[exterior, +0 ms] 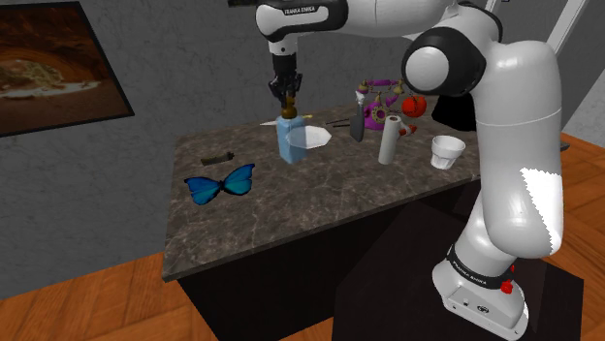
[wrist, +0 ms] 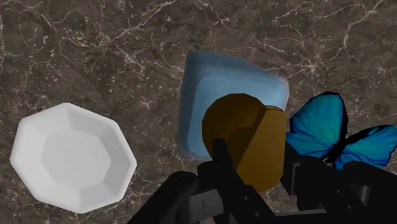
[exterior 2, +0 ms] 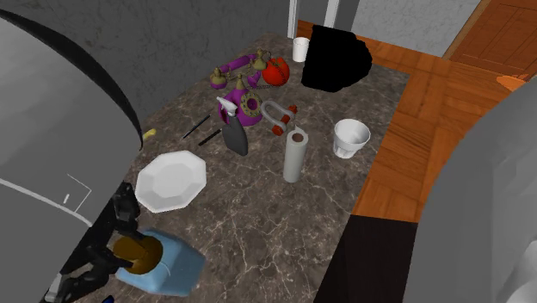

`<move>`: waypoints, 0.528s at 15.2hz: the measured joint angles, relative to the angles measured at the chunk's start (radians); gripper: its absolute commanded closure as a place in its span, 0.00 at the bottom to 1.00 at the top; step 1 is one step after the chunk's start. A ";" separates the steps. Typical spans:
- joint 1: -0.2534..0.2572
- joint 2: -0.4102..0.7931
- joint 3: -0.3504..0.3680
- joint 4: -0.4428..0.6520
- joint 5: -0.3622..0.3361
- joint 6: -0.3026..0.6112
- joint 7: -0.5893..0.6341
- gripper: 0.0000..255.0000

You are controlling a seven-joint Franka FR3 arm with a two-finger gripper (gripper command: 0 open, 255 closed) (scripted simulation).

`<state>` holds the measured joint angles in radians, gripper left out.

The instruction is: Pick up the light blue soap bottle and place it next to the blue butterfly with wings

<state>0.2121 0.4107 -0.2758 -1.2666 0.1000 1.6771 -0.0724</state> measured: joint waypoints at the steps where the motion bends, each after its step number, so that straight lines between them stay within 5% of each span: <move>1: 0.002 0.001 0.001 -0.008 0.000 0.009 0.002 1.00; 8: 0.012 -0.004 0.003 -0.112 -0.001 0.108 0.005 1.00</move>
<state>0.2244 0.4067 -0.2724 -1.3786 0.0990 1.7850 -0.0672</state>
